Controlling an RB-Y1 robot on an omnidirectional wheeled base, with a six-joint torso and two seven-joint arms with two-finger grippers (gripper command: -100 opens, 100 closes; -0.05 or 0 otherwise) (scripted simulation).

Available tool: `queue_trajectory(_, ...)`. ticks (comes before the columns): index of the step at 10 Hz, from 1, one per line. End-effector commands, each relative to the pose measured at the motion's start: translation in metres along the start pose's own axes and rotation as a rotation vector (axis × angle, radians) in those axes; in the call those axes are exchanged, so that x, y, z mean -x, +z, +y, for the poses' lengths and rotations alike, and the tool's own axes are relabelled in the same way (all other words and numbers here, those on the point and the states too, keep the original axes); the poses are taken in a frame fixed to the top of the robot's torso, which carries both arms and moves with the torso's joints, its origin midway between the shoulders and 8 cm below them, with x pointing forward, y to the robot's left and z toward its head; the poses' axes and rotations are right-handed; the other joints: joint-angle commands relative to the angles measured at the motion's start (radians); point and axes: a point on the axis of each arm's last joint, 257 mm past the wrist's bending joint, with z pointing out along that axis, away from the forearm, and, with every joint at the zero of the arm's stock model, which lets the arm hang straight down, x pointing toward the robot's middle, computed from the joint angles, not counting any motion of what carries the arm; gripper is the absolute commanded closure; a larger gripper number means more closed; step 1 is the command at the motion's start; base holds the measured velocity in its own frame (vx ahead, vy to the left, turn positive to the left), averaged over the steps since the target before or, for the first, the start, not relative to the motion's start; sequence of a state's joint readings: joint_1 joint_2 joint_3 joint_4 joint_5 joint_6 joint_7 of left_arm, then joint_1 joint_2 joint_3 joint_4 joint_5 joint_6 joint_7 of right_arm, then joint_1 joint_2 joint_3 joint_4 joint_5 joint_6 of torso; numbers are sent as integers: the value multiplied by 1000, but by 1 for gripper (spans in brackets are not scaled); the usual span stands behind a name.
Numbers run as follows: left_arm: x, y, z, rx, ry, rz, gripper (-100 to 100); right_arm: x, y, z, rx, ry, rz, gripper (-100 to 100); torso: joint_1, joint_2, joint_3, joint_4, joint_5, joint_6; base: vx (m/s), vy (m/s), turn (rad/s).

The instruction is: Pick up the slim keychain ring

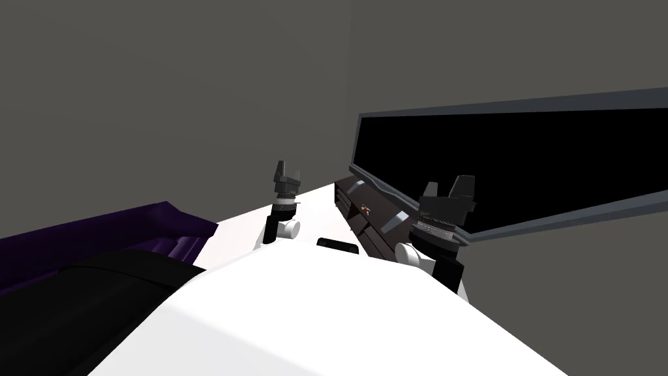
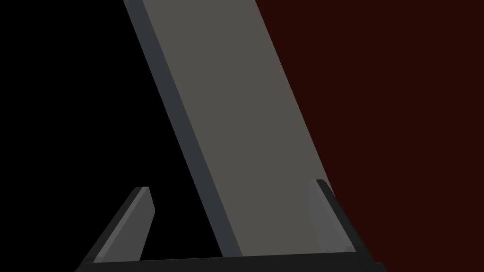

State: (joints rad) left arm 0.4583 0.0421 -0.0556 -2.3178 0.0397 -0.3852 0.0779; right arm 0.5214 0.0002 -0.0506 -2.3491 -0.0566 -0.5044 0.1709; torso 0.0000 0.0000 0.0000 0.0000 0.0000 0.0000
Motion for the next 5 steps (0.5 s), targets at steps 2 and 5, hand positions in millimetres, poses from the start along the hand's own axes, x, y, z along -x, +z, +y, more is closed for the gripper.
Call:
queue_trajectory(2,0,0,0,0,0,0,0,-6,-1,-20,-42,27,41,-100,-1,0,0,0,0,0,6,-7,59)
queue_trajectory(5,0,0,0,0,0,0,0,-10,-5,-55,-125,82,65,-100,-2,-1,-1,0,0,0,13,-16,62)
